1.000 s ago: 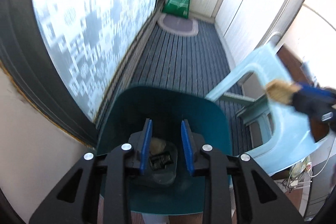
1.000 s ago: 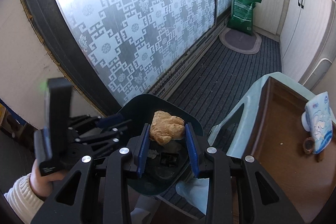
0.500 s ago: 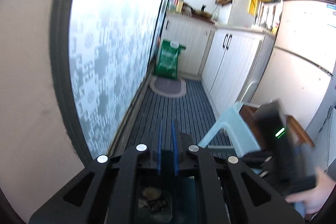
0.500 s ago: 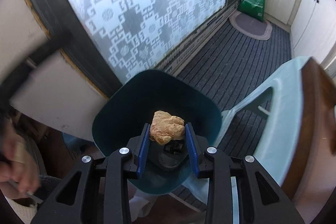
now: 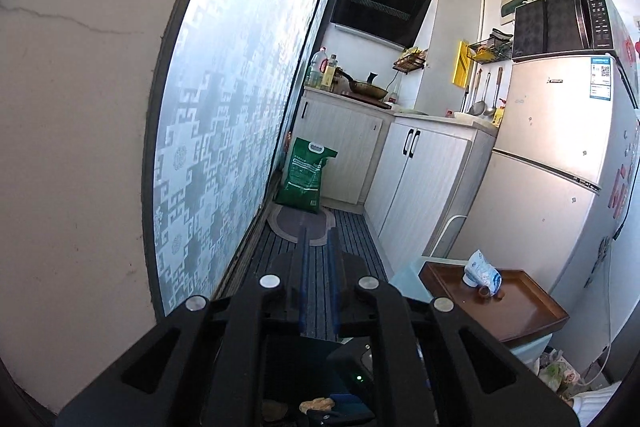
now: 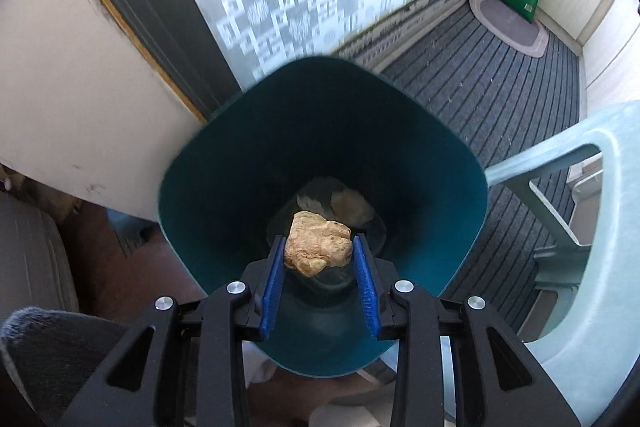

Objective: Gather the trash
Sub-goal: 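Open the right gripper to drop the ginger and return both grippers to the tray, then grasp the blue-white cartoon tissue pack with the right gripper and lift it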

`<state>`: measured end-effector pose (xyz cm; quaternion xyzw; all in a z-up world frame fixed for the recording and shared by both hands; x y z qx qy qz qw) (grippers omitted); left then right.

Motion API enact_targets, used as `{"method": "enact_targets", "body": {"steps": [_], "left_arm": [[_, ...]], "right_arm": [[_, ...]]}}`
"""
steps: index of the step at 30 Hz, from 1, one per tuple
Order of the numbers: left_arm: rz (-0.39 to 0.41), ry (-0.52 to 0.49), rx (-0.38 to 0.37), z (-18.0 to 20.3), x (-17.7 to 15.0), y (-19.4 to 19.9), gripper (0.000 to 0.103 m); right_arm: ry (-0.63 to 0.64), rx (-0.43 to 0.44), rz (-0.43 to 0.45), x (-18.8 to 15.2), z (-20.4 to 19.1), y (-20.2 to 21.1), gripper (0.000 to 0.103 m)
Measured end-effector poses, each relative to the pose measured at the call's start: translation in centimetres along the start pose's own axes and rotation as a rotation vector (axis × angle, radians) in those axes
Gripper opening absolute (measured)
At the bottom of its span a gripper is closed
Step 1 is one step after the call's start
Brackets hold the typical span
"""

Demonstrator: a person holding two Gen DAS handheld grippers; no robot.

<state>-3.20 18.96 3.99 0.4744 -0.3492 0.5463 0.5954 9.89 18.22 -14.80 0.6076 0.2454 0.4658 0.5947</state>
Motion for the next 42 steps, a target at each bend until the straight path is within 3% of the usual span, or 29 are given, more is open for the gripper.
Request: {"method": "enact_targets", "body": {"steps": [8, 12, 17, 21, 24, 31, 39, 42], "left_arm": [[0.041, 0.015, -0.023, 0.2, 0.4, 0.9, 0.01], [0.043, 0.02, -0.031, 0.3, 0.7, 0.8, 0.01], [0.067, 0.032, -0.042, 0.9, 1.3, 0.8, 0.013], [0.076, 0.038, -0.068, 1.8, 1.6, 0.5, 0.014], [0.053, 0.022, -0.094, 3.0, 1.6, -0.4, 0.021], [-0.062, -0.017, -0.161, 6.5, 0.5, -4.1, 0.026], [-0.176, -0.029, -0.258, 10.6, -1.0, -8.1, 0.032], [-0.21, -0.034, -0.27, 11.8, -1.7, -9.4, 0.036]], "right_arm": [[-0.013, 0.01, 0.055, 0.4, 0.4, 1.8, 0.04], [-0.021, 0.048, 0.151, 1.1, 0.7, 5.1, 0.039], [-0.064, 0.038, 0.31, 1.6, 2.2, 10.2, 0.027], [-0.15, -0.005, 0.428, 0.9, 5.5, 14.0, 0.022], [-0.231, -0.035, 0.483, -0.4, 9.0, 16.1, 0.022], [-0.37, -0.123, 0.496, -5.4, 17.0, 17.3, 0.022], [-0.422, -0.204, 0.468, -9.1, 22.3, 16.7, 0.022], [-0.411, -0.223, 0.444, -9.7, 24.1, 16.4, 0.031]]}}
Point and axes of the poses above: each gripper's, at about its wrist camera, not at the fingertips, and y roughly against the way its jaws point, z to its right, x to its top, the point moved 1 cm from there along -y, roughly the way its jaws point, and after that the axes turned 12 degrees about -x, right-handed, at the moved point
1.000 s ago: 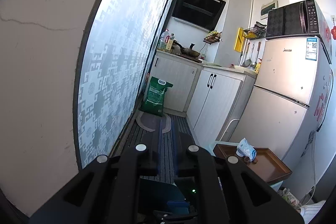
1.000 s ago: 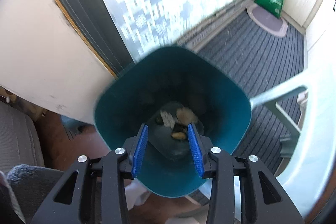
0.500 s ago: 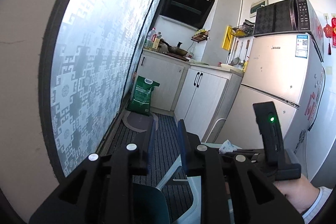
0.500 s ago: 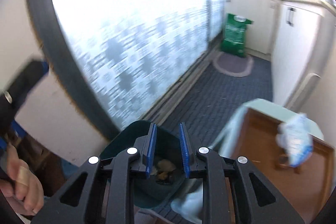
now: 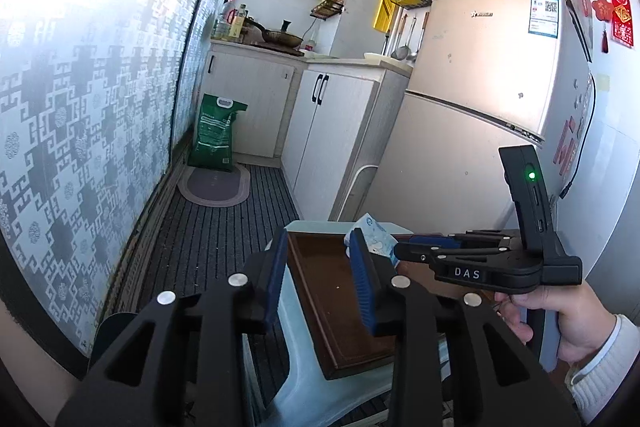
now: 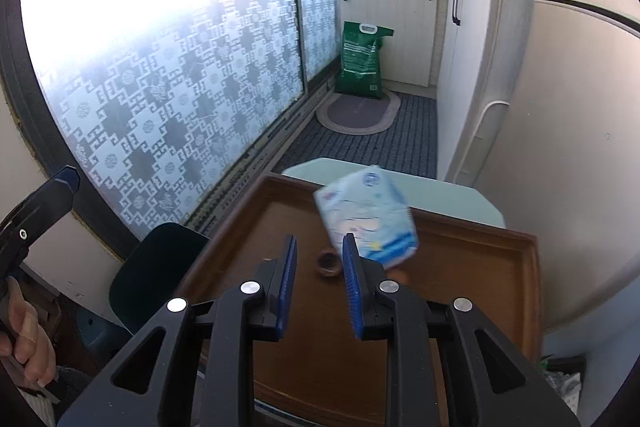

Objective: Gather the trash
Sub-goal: 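Grasp the blue-white cartoon tissue pack with the right gripper and lift it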

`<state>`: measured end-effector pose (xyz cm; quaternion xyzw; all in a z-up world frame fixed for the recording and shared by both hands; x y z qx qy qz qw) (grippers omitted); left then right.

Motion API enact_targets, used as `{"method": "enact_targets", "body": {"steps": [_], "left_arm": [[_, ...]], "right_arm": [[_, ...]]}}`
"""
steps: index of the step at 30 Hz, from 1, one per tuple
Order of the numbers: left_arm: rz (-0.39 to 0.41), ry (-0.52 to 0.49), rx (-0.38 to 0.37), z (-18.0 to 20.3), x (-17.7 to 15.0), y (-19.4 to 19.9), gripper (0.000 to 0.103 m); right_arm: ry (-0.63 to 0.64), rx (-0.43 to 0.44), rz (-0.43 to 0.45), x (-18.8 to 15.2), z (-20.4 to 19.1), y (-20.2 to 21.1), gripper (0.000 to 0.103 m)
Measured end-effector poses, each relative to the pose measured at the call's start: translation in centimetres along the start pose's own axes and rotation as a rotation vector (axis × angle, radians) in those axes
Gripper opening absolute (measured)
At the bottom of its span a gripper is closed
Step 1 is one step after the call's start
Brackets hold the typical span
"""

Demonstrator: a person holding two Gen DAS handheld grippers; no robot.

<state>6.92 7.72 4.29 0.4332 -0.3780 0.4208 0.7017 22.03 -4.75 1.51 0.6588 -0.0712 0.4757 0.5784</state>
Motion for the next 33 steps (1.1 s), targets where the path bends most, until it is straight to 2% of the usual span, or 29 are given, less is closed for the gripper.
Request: {"method": "enact_targets", "body": {"steps": [2, 4, 6, 7, 9, 11, 13, 18, 25, 29, 33], "left_arm": [[-0.036, 0.001, -0.005, 0.4, -0.2, -1.4, 0.038], [-0.077, 0.007, -0.011, 0.8, -0.6, -2.7, 0.04], [-0.129, 0.017, -0.021, 1.1, -1.0, -4.1, 0.043], [-0.163, 0.022, -0.026, 1.3, -1.3, -5.1, 0.045], [-0.218, 0.023, -0.036, 1.7, -2.0, -6.5, 0.049], [-0.264, 0.019, -0.046, 2.3, -2.7, -7.6, 0.052], [-0.287, 0.023, -0.068, 2.6, -3.2, -8.2, 0.056], [-0.314, 0.053, -0.104, 2.4, -3.7, -8.9, 0.059], [-0.348, 0.049, -0.089, 2.1, -4.0, -9.8, 0.06], [-0.382, 0.024, -0.086, 2.4, -4.2, -10.3, 0.06], [-0.393, 0.019, -0.085, 2.6, -3.9, -10.8, 0.06]], "right_arm": [[0.006, -0.011, -0.009, 0.1, 1.0, -0.5, 0.047], [0.017, -0.016, -0.019, 0.3, 2.0, -1.0, 0.05], [0.043, 0.011, -0.038, 0.4, 2.1, -1.7, 0.058], [0.057, 0.022, -0.044, 0.5, 2.1, -1.9, 0.065], [0.1, 0.041, -0.057, 0.9, 1.6, -2.5, 0.07], [0.14, 0.03, -0.054, 1.6, 1.0, -2.9, 0.079], [0.152, 0.033, -0.052, 2.3, 0.9, -3.4, 0.081], [0.174, 0.037, -0.085, 3.7, 0.4, -5.4, 0.083], [0.209, 0.011, -0.121, 3.5, -0.6, -7.8, 0.083], [0.203, 0.017, -0.117, 3.3, -0.1, -8.1, 0.057], [0.155, 0.042, -0.109, 3.3, 1.1, -7.8, 0.052]]}}
Point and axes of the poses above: each gripper's, at about its wrist camera, not at the fingertips, and y roughly against the way its jaws point, z to its right, x to its top, the point moved 1 cm from there along -y, roughly the way its jaws point, and after that the axes turned 12 degrees about -x, right-handed, at the moved point
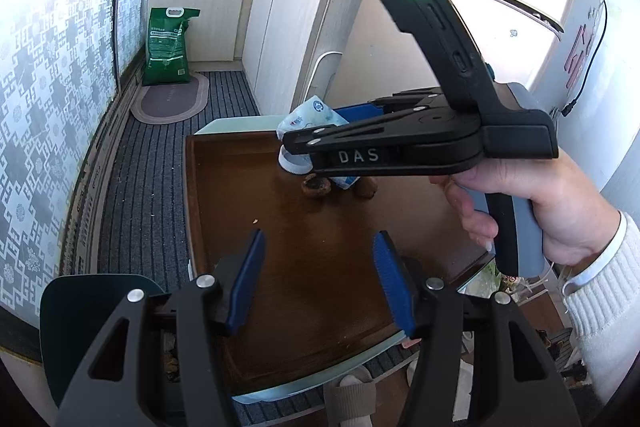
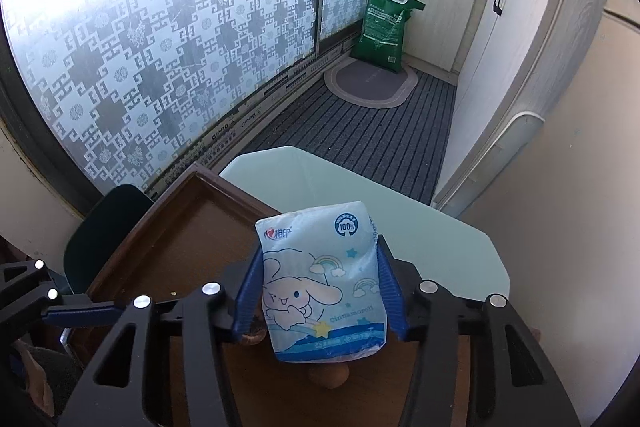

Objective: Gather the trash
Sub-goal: 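Grasp the blue-white cartoon tissue pack with the right gripper and lift it, then grasp the walnut shell with the left gripper while the right holds the tissue pack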

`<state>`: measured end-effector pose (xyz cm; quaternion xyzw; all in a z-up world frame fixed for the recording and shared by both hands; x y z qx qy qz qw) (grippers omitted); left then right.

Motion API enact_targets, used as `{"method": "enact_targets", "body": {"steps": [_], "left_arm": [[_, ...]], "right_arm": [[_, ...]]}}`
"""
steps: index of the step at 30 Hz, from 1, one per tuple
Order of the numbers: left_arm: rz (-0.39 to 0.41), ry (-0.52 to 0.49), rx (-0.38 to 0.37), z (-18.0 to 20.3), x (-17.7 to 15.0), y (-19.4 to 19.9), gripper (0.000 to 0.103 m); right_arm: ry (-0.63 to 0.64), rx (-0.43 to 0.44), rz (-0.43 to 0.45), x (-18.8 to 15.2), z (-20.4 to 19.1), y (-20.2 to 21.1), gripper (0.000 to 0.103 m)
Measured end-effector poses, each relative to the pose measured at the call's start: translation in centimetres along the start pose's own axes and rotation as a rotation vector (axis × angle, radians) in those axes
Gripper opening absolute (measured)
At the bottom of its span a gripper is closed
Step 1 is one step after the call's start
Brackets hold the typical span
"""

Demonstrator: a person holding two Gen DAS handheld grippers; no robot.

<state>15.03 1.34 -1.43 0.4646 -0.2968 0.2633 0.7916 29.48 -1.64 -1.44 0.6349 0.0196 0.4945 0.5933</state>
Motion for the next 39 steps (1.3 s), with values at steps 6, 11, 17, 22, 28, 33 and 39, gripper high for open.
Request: {"method": "enact_targets", "body": {"steps": [6, 11, 17, 22, 28, 33, 39], "left_arm": [[-0.043, -0.061, 0.034, 0.6, 0.7, -0.8, 0.06], [-0.062, -0.087, 0.03, 0.9, 2.2, -1.5, 0.058], [-0.087, -0.12, 0.065, 1.4, 3.7, -3.0, 0.055], [-0.133, -0.16, 0.121, 1.4, 4.0, -4.7, 0.045], [-0.17, -0.147, 0.105, 0.5, 4.8, -5.6, 0.04], [-0.224, -0.146, 0.095, -0.3, 5.3, -6.7, 0.034], [-0.257, -0.146, 0.104, -0.3, 5.4, -7.5, 0.034]], "right_arm": [[-0.135, 0.066, 0.035, -0.9, 2.9, 1.9, 0.051], [-0.223, 0.092, 0.071, -2.1, 4.9, 4.7, 0.051], [-0.318, 0.102, 0.1, -4.2, 6.7, 7.5, 0.051], [-0.371, 0.094, 0.118, -6.5, 7.2, 9.0, 0.051], [-0.396, 0.112, 0.129, -7.5, 7.3, 9.5, 0.051], [-0.41, 0.152, 0.122, -7.8, 7.2, 9.6, 0.051], [-0.437, 0.183, 0.124, -8.1, 7.4, 10.0, 0.051]]}}
Point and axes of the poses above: each gripper's, at about its wrist camera, not at the fingertips, and y roughly against the way its jaws point, z to its right, x to its top, the point moved 1 cm from there along -y, roughly the way its jaws point, and after that the axes turned 12 degrees about -x, right-handed, at the moved point
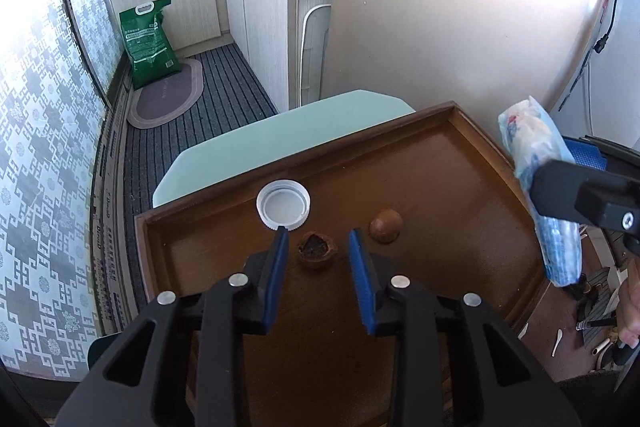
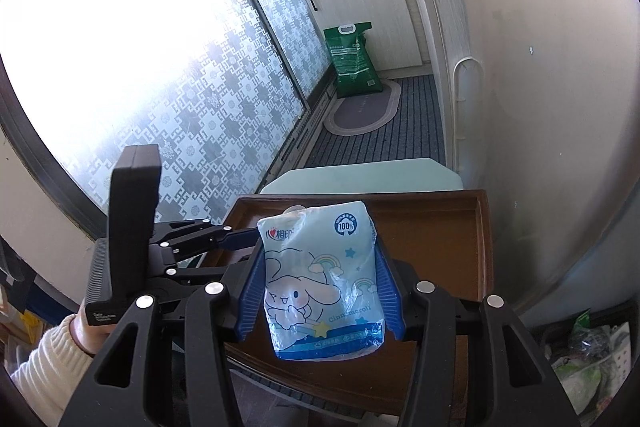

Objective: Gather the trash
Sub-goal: 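Grasp the walnut shell with the left gripper while the right holds the tissue pack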

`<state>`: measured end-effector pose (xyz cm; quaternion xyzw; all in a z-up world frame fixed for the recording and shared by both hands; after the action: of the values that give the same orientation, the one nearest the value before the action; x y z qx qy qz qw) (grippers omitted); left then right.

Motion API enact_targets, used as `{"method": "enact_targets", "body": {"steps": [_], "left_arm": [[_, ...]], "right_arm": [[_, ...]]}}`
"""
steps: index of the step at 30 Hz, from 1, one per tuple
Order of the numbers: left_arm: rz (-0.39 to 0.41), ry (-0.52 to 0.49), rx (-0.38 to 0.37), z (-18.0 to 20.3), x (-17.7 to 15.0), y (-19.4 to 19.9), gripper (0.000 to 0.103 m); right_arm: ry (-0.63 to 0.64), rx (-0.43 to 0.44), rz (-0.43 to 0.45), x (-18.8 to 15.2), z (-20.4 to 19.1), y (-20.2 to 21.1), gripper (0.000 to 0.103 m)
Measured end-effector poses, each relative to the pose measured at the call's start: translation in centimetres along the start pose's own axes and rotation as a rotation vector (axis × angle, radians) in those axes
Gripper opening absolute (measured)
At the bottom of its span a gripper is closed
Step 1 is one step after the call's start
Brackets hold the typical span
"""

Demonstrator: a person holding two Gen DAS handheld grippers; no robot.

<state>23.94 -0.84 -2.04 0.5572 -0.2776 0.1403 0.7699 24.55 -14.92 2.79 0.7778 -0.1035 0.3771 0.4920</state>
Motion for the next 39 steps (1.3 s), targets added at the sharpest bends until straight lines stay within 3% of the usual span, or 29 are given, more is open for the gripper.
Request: {"method": "enact_targets", "body": {"steps": [6, 9, 12, 19, 24, 30, 39], "left_arm": [[-0.026, -0.008, 0.02, 0.6, 0.0, -1.1, 0.034], [-0.013, 0.017, 0.023, 0.2, 0.1, -1.1, 0.023], [0.003, 0.036, 0.022, 0.0, -0.1, -0.8, 0.023], [0.145, 0.06, 0.062, 0.8, -1.2, 2.7, 0.023], [0.246, 0.101, 0.045, 0.6, -2.5, 6.4, 0.023], [0.296, 0.1, 0.074, -1.2, -4.5, 9.2, 0.023], [0.339, 0.184, 0.113, -6.6, -9.2, 12.8, 0.023]], "right_arm": [[-0.009, 0.007, -0.008, -0.1, 0.0, 0.1, 0.051], [0.007, 0.012, -0.011, 0.0, -0.6, 0.2, 0.051], [0.03, 0.006, -0.015, -0.1, -1.5, 0.3, 0.051], [0.015, 0.025, 0.018, 1.2, -2.7, 1.4, 0.051], [0.016, 0.036, 0.028, 1.7, -4.1, 1.5, 0.051], [0.021, 0.024, 0.002, 1.9, -6.8, -0.2, 0.051], [0.108, 0.045, -0.049, 1.3, -13.6, -3.4, 0.051]]}}
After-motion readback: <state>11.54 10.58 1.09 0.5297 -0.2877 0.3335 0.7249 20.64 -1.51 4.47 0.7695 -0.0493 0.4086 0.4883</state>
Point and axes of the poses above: each gripper's, at about its wrist camera, not at the fingertips, and y roughly against the way its jaws point, z to its right, x to its top, the point moved 1 cm from there along -y, roughly the way its jaws point, and after that the axes turned 12 degrees about -x, right-handed, at the moved point
